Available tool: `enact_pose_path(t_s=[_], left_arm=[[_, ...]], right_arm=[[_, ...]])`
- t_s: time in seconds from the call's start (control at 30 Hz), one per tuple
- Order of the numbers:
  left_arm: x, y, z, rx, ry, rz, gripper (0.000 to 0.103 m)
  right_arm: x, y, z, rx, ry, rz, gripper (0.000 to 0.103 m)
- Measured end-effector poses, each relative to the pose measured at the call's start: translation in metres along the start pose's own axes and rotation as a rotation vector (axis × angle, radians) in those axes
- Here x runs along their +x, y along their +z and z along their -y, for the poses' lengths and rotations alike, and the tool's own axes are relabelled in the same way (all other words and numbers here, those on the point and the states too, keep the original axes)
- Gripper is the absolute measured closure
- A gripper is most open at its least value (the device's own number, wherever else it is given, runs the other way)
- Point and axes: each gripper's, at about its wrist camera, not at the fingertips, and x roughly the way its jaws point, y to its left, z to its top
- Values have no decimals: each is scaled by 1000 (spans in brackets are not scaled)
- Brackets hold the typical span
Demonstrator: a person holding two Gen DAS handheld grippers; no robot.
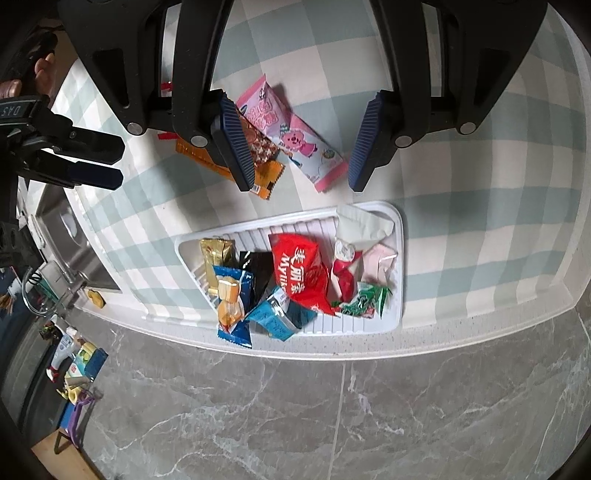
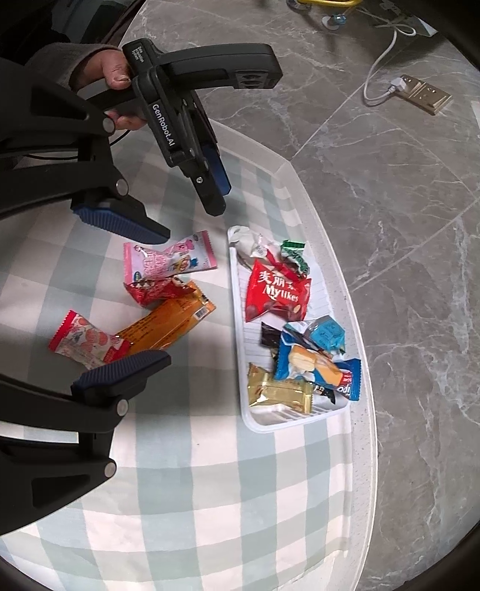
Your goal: Organize snacks
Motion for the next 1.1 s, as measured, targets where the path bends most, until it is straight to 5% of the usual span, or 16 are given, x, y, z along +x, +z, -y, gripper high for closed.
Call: enact_pose_path(t_s=[0.73, 1.1], left_arm=[[34, -34, -19, -64, -71, -116, 52], [53, -40, -18, -145, -59, -171, 52]], right_arm=[[10, -33, -4, -28, -103, -36, 41], [12, -46, 4, -48, -82, -54, 41]])
